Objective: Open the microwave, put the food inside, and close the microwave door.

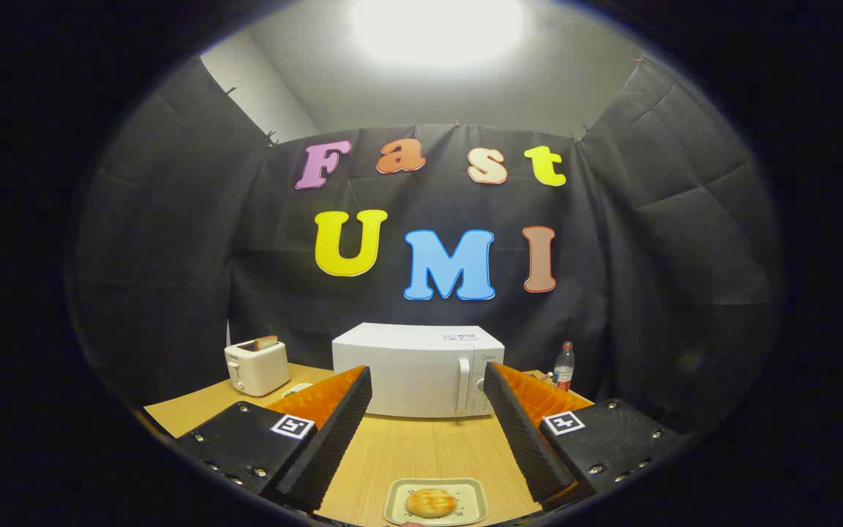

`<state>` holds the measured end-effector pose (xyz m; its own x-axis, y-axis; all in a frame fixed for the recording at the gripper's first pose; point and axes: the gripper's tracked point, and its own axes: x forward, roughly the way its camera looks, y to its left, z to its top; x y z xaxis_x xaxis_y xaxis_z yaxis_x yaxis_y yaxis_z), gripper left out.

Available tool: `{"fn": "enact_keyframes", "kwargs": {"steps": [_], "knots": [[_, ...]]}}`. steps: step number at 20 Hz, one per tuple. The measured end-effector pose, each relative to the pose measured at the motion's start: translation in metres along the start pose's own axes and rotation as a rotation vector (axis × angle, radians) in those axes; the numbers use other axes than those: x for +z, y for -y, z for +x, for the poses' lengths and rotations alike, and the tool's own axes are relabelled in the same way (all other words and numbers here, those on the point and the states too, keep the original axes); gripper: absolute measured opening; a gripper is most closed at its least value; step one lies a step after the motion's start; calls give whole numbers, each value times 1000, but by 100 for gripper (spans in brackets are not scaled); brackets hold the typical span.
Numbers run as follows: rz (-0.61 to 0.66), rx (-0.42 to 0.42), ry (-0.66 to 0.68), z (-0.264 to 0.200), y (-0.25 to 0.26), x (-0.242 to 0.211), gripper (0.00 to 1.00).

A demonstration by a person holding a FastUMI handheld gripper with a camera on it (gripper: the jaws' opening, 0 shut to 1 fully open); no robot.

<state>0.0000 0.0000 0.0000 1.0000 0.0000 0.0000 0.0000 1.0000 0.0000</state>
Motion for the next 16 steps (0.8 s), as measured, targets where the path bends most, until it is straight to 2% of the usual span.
{"fn": "enact_keyframes", "kwargs": {"steps": [16], "knots": [[22, -21, -4, 7, 12, 0, 98]]}}
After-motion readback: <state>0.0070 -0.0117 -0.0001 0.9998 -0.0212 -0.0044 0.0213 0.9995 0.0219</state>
